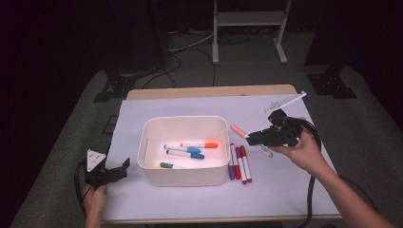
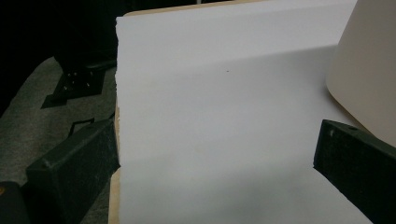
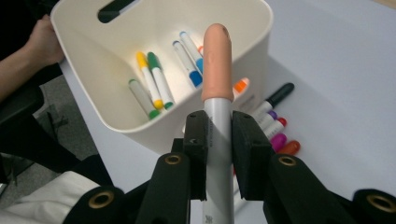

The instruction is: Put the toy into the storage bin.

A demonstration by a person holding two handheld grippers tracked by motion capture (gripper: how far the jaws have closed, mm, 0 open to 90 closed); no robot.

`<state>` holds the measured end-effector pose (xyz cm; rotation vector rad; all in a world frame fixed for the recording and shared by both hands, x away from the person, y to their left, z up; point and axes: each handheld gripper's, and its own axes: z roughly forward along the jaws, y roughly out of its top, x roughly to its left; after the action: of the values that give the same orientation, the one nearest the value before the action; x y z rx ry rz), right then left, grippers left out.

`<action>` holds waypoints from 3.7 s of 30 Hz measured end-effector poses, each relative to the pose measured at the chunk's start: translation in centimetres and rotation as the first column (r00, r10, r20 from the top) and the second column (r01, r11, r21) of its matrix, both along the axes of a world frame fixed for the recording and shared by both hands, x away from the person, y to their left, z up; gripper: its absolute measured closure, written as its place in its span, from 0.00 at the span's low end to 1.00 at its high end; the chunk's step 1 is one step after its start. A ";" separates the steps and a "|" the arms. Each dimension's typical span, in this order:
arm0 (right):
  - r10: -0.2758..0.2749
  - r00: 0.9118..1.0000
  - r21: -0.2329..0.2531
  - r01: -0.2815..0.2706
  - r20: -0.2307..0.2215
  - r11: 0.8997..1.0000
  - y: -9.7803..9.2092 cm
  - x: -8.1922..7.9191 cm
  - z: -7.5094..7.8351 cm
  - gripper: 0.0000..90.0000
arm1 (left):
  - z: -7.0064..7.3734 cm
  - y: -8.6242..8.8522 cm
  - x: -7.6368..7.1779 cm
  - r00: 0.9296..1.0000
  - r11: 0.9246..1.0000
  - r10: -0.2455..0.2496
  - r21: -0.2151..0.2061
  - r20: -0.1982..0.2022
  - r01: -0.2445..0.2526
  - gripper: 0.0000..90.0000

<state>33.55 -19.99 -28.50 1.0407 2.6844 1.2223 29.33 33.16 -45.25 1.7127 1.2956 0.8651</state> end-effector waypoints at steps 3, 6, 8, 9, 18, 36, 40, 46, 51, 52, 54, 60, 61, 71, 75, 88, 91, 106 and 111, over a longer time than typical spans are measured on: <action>0.029 1.000 0.007 -0.029 0.000 1.000 1.1 0.1 0.8 0.84 | 0.0 0.0 0.0 1.000 1.000 -0.001 0.001 -0.002 0.001 0.00; 0.066 0.998 0.009 -0.066 -0.001 0.998 2.4 0.2 1.6 0.84 | 0.0 0.0 0.0 1.000 1.000 -0.001 0.000 -0.002 0.001 0.00; 0.092 0.996 0.004 -0.092 0.002 0.996 3.4 0.2 2.0 0.84 | 0.0 0.0 0.0 1.000 1.000 -0.001 -0.001 0.000 0.001 0.00; 0.103 0.995 0.000 -0.103 0.003 0.995 3.9 0.3 2.1 0.84 | 0.0 0.0 0.0 1.000 1.000 -0.001 -0.002 0.001 0.001 0.00; 0.205 0.979 -0.002 -0.205 -0.009 0.979 8.1 0.4 2.5 0.84 | 0.0 0.0 0.0 1.000 1.000 -0.002 -0.001 -0.001 0.002 0.00; 0.360 0.930 -0.016 -0.362 -0.073 0.932 15.0 1.4 0.5 0.84 | 0.0 0.0 0.0 1.000 1.000 -0.003 -0.002 -0.002 0.003 0.00; 0.385 0.919 -0.020 -0.388 -0.089 0.921 16.1 1.6 -0.3 0.84 | 0.0 0.0 0.0 1.000 1.000 -0.004 -0.001 -0.003 0.004 0.00; 0.409 0.905 -0.032 -0.415 -0.118 0.909 17.4 2.0 -1.5 0.84 | 0.0 0.0 0.0 1.000 1.000 -0.003 -0.004 -0.001 0.003 0.00; 0.423 0.895 -0.036 -0.432 -0.140 0.901 18.1 2.3 -2.6 0.84 | 0.0 0.0 0.0 1.000 1.000 -0.003 -0.008 0.000 0.003 0.00; 0.424 0.894 -0.039 -0.433 -0.142 0.900 18.3 2.3 -2.7 0.84 | 0.0 0.0 0.0 1.000 1.000 -0.005 -0.003 -0.002 0.005 0.00; 0.434 0.888 -0.040 -0.445 -0.151 0.895 18.6 2.3 -3.0 0.84 | 0.0 0.0 0.0 1.000 1.000 -0.005 -0.005 -0.001 0.005 0.00; 0.455 0.875 -0.043 -0.467 -0.166 0.883 19.6 2.5 -3.8 0.84 | 0.0 0.0 0.0 1.000 1.000 -0.006 -0.006 0.000 0.006 0.00; 0.456 0.874 -0.045 -0.468 -0.167 0.882 19.7 2.5 -4.0 0.84 | 0.0 0.0 0.0 1.000 1.000 -0.006 -0.006 0.000 0.006 0.00; 0.471 0.860 -0.071 -0.491 -0.196 0.868 21.2 2.8 -5.0 0.84 | 0.0 0.0 0.0 1.000 1.000 -0.007 -0.006 0.002 0.007 0.00; 0.473 0.857 -0.080 -0.497 -0.206 0.864 21.6 3.0 -5.4 0.84 | 0.0 0.0 0.0 1.000 1.000 -0.007 -0.007 0.004 0.007 0.00; 0.476 0.850 -0.111 -0.508 -0.225 0.854 22.4 3.0 -6.2 0.78 | 0.0 0.0 0.0 1.000 1.000 -0.008 -0.009 0.005 0.008 0.00; 0.469 0.857 -0.115 -0.499 -0.216 0.859 22.1 3.0 -5.9 0.76 | 0.0 0.0 0.0 1.000 1.000 -0.008 -0.007 0.003 0.008 0.00; 0.400 0.908 -0.067 -0.410 -0.125 0.910 17.3 3.2 -2.2 0.65 | 0.0 0.0 0.0 1.000 1.000 -0.007 -0.005 0.001 0.007 0.00; 0.376 0.922 -0.048 -0.382 -0.096 0.923 15.5 3.1 -1.2 0.63 | 0.0 -0.1 0.0 1.000 1.000 -0.007 -0.002 0.001 0.007 0.00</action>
<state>36.68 -4.53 -29.67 0.5904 3.0721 1.1433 29.36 33.09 -45.27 1.7144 1.2887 0.8600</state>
